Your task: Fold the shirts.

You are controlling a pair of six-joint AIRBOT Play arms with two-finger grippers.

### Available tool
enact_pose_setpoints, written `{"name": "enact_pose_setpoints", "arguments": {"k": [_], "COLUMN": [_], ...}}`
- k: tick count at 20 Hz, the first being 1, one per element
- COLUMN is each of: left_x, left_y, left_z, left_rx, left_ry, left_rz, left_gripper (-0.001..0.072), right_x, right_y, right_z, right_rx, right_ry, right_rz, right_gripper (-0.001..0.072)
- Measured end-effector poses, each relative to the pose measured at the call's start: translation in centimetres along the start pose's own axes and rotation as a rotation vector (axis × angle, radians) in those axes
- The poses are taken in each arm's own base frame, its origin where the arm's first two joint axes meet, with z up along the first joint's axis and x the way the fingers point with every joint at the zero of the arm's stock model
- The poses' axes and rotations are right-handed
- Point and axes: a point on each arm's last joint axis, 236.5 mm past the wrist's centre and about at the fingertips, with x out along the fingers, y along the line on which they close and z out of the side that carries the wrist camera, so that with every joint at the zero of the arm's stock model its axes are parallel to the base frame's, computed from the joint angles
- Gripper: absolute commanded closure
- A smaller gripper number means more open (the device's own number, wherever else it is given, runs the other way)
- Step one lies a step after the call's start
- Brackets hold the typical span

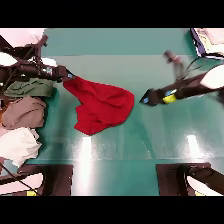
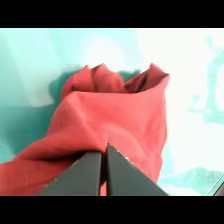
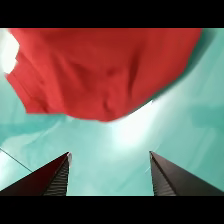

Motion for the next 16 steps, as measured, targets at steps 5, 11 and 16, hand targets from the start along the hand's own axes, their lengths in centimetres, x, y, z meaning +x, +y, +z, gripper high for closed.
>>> {"name": "enact_pose_setpoints", "arguments": {"k": [5,11,16], "left_x": [-1.4,-1.7,-1.7], "left_y": [-1.2,-1.4,-1.4], "left_z": [-0.2,-0.5,-0.7], "left_rx": [0.054,0.067,0.064], "left_ry": [0.022,0.034,0.043], "left_rz": [0.008,0.013,0.012], "left_gripper": [0.0685,0.0685,0.0685], "right_x": [9.9,15.4,16.8], "right_y": [-0.6,0.4,1.0], "right_z": [-4.6,-6.2,-4.9], "right_rx": [0.21,0.268,0.259], "right_ry": [0.105,0.093,0.0], "right_rz": [0.073,0.082,0.079], "right_gripper": [0.0156,0.0288,0.0697]}}
